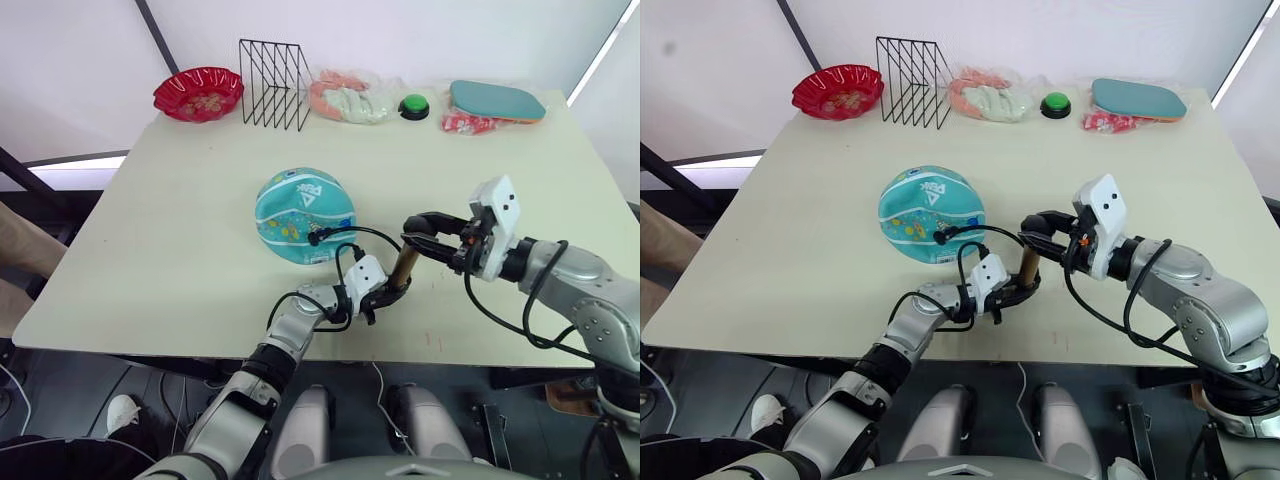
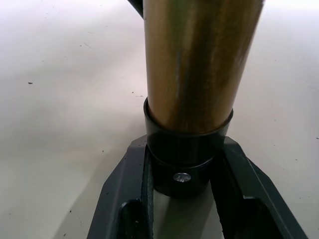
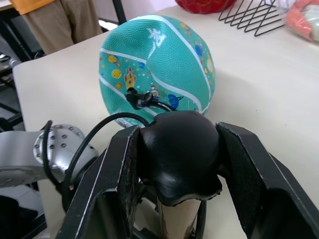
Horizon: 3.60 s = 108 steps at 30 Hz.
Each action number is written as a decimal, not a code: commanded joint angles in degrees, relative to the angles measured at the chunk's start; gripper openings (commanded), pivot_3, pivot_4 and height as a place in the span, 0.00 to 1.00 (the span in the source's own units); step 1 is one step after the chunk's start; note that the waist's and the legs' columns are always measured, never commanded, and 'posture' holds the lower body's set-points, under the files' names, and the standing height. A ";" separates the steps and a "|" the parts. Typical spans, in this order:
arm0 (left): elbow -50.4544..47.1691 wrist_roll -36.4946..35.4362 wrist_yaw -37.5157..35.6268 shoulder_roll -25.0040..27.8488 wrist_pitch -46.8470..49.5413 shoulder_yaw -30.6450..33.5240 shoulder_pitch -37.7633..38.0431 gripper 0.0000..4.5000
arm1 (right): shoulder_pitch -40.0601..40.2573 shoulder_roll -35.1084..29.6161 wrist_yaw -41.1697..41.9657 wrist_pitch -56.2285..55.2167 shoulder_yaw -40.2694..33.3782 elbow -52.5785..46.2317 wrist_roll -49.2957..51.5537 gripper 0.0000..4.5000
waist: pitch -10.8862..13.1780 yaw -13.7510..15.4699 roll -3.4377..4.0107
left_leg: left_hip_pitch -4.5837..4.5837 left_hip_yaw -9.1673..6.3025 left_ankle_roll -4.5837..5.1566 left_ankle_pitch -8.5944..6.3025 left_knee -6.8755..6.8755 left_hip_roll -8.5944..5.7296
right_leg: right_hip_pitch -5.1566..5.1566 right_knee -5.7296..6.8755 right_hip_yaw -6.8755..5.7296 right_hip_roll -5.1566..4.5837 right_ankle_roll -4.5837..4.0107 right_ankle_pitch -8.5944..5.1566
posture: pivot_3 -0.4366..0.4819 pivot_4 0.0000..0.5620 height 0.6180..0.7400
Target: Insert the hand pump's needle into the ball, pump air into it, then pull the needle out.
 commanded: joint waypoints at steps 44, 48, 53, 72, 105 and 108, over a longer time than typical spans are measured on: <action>1.63 2.71 -0.29 1.06 2.79 0.38 4.09 0.23 | 2.18 -2.37 9.06 -11.36 7.64 13.54 -4.80 0.41 | -3.43 -0.57 -0.28 | 1.12 0.20 0.57 -0.39 -0.46 0.26 | 1.06 -0.86 0.10 0.19 -0.19 -0.25 | 0.48 0.27 1.00; 1.64 2.96 -0.60 1.95 2.20 0.37 4.70 0.23 | -1.22 -4.78 9.21 -7.22 1.04 8.74 0.76 0.41 | -3.16 -0.48 -0.10 | 0.92 0.21 0.56 -0.39 -0.49 0.24 | 0.88 -0.88 0.12 0.16 -0.15 -0.23 | 0.48 0.27 1.00; 0.16 2.63 -0.03 2.64 3.12 1.12 5.74 0.23 | -9.62 -9.33 8.18 -0.10 -8.99 6.64 11.98 0.41 | -2.71 -0.48 0.32 | 0.38 0.25 0.57 -0.39 -0.55 0.19 | 0.35 -0.86 0.19 0.17 0.05 -0.08 | 0.48 0.27 1.00; -0.74 2.38 1.34 1.34 3.72 0.72 6.65 0.23 | -8.00 -9.65 11.46 2.10 2.65 11.25 6.75 0.41 | -2.89 -0.47 0.18 | 0.37 0.23 0.59 -0.39 -0.51 0.21 | 0.35 -0.86 0.17 0.19 0.06 -0.08 | 0.48 0.27 1.00; 0.87 1.99 1.05 1.42 3.11 0.83 6.21 0.23 | -29.30 -16.64 4.52 17.55 -14.00 12.89 20.87 0.41 | -2.41 -0.18 0.50 | -0.02 0.29 0.69 -0.45 -0.58 0.02 | 0.03 -0.97 0.19 -0.06 0.11 -0.09 | 0.48 0.27 1.00; 1.21 1.92 1.12 1.30 3.02 0.89 5.90 0.23 | -26.95 -15.80 3.80 18.29 -12.07 11.51 20.79 0.41 | -2.36 -0.17 0.43 | -0.02 0.28 0.69 -0.45 -0.55 0.03 | 0.03 -0.97 0.17 -0.06 0.02 -0.14 | 0.48 0.27 1.00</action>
